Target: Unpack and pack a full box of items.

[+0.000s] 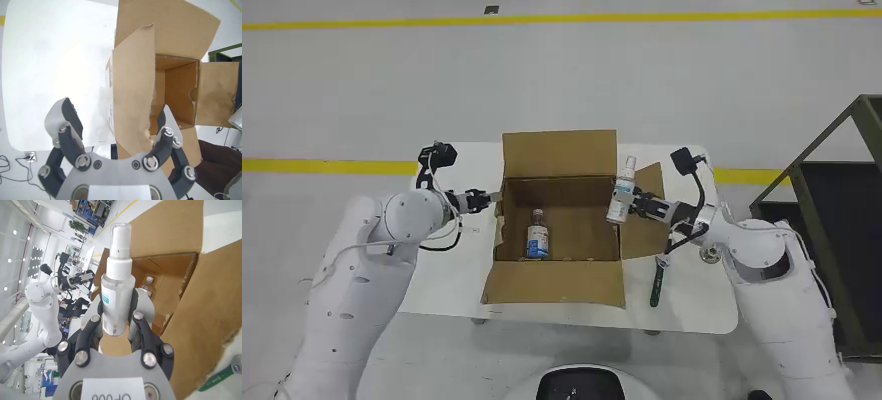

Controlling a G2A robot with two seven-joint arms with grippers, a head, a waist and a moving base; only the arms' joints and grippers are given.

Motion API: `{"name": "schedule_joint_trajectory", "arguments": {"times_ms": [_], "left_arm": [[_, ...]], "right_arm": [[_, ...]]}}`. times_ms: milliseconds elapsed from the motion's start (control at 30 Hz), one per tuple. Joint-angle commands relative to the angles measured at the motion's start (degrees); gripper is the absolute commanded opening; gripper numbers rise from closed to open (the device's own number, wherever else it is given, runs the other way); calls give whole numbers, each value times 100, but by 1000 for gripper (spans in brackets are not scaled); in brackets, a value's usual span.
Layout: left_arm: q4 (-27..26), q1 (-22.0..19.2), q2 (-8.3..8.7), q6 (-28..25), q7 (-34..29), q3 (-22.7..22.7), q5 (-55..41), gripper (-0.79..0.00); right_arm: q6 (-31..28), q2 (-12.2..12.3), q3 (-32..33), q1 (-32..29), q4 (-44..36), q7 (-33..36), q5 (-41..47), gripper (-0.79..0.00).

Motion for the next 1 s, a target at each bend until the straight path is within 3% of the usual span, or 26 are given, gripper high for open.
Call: {"name": "schedule_joint_trajectory", "arguments": {"times_ms": [0,67,100,233,300,333,367,433,467,500,533,833,967], "left_arm": [[151,-15,-10,-16,4,105,85,-431],[253,-49,-21,-45,21,179,130,-739],[294,-60,-23,-79,27,216,180,-785],[314,-101,-31,-175,12,283,216,-785],[252,-111,-35,-155,-46,282,166,-708],[166,-125,-38,-164,-40,274,127,-468],[109,-118,-41,-160,-48,264,65,-382],[11,-116,-43,-166,-50,265,43,-400],[-29,-115,-43,-172,-49,274,49,-354],[-68,-115,-45,-176,-52,286,54,-34],[-94,-117,-46,-175,-71,298,51,0],[-152,-134,-72,-194,-163,532,212,0],[39,-187,-81,-227,-132,832,896,0]], "right_arm": [[-27,-28,-187,102,231,-37,45,-785],[-43,-59,-362,206,437,-37,121,-785],[-39,-68,-451,266,536,-31,34,-785],[38,-124,-855,516,830,8,-203,-785],[29,-149,-975,601,936,-23,-216,-785],[45,-153,-1029,644,970,-12,-306,-785],[52,-158,-1062,674,991,-18,-335,-785],[50,-165,-1103,700,1027,-45,-348,-785],[47,-167,-1115,706,1045,-49,-340,-785],[39,-167,-1120,711,1059,-53,-336,-785],[34,-167,-1125,715,1068,-53,-330,-785],[-14,-141,-1094,717,960,1,-363,-785],[-33,-123,-1063,680,866,27,-373,-785]]}}
